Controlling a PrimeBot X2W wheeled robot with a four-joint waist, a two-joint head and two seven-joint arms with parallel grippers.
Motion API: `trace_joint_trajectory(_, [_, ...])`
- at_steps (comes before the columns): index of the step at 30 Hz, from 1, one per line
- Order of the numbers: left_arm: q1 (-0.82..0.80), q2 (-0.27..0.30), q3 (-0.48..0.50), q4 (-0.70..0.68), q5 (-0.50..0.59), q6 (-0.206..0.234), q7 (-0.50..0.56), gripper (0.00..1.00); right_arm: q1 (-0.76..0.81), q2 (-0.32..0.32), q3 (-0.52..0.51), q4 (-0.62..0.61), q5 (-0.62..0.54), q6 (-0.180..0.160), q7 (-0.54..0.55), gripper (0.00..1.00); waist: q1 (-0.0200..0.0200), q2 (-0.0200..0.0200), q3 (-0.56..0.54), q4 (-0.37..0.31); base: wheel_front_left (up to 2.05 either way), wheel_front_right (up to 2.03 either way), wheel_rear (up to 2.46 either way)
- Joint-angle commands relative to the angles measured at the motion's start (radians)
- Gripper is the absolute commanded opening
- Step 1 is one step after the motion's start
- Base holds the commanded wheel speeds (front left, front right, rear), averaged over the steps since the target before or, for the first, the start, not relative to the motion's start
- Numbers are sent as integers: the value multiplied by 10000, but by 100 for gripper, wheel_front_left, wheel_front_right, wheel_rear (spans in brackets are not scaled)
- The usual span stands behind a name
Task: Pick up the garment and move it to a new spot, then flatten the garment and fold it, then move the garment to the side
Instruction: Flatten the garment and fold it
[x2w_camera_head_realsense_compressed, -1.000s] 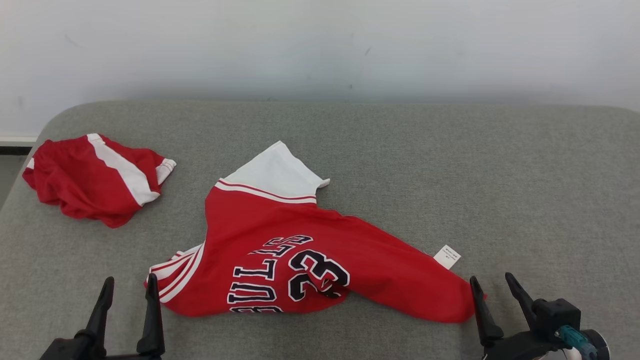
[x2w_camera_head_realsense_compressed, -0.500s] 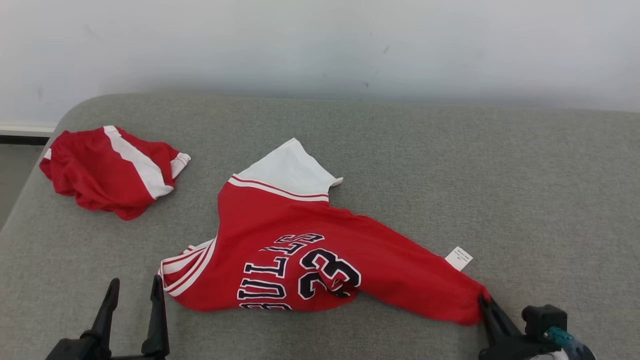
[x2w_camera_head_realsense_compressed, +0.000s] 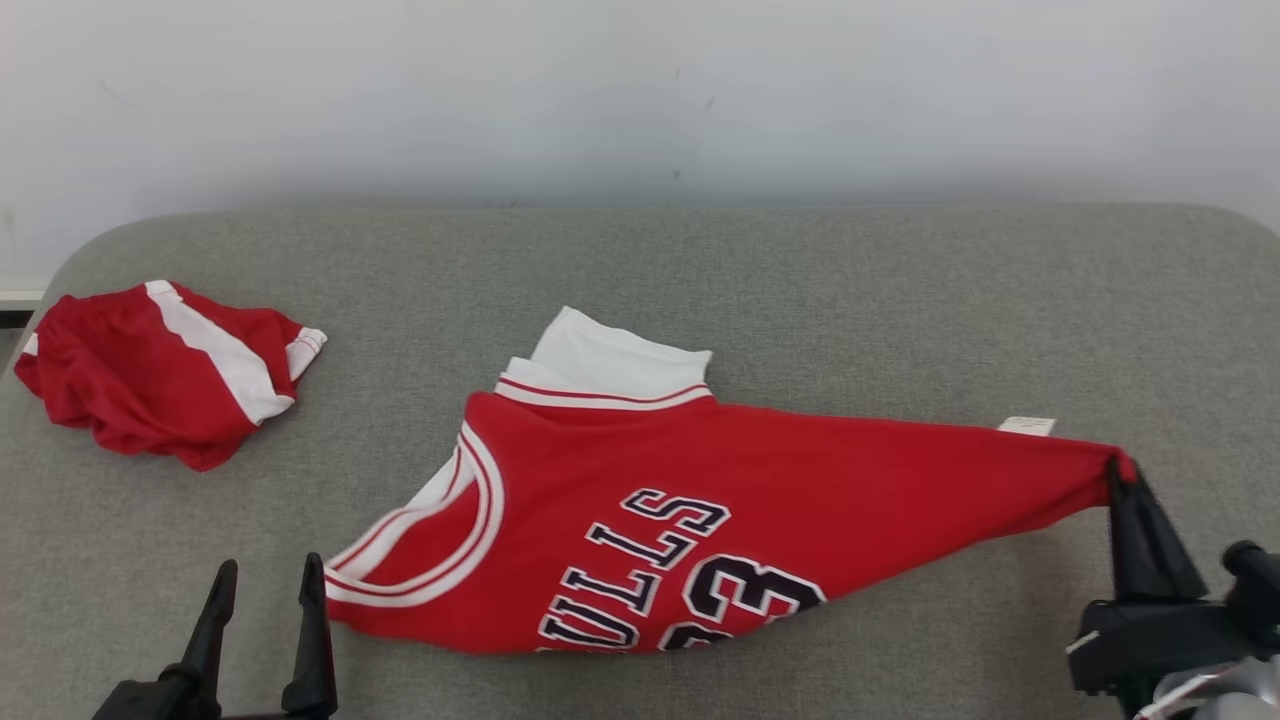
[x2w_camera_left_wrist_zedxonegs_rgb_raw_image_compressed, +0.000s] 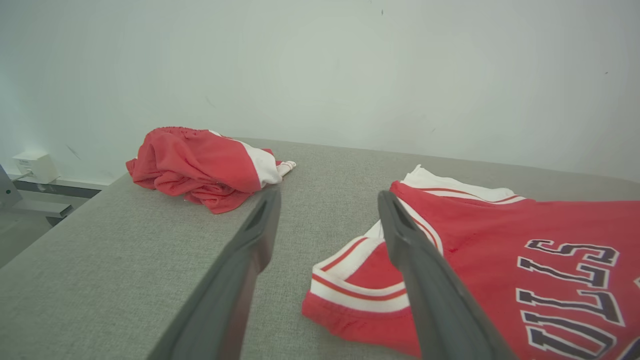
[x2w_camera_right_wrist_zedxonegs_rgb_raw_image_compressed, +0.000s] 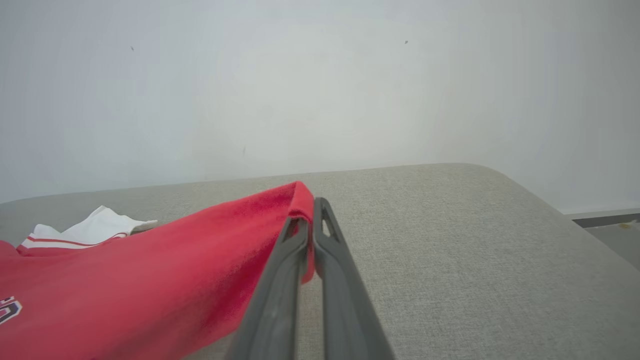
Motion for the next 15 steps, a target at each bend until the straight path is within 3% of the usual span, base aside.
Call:
trace_joint_trajectory(1, [83, -3, 16, 4, 24, 19, -8, 100, 275, -140, -210, -342, -127, -22, -49, 0, 0, -1, 0, -76, 0, 0, 0])
trace_joint_trajectory(9, [60, -17, -41, -12, -46, 18, -8, 100, 964, -422, -872, -1802, -322, -22, 68, 0, 0, -1, 52, -100, 0, 0, 0])
trace_joint_trajectory(15, [-33, -24, -218, 95, -203, 18, -7, 100, 706, -552, -586, -2484, -245, -22, 406, 0, 0, -1, 133, 158, 0, 0, 0])
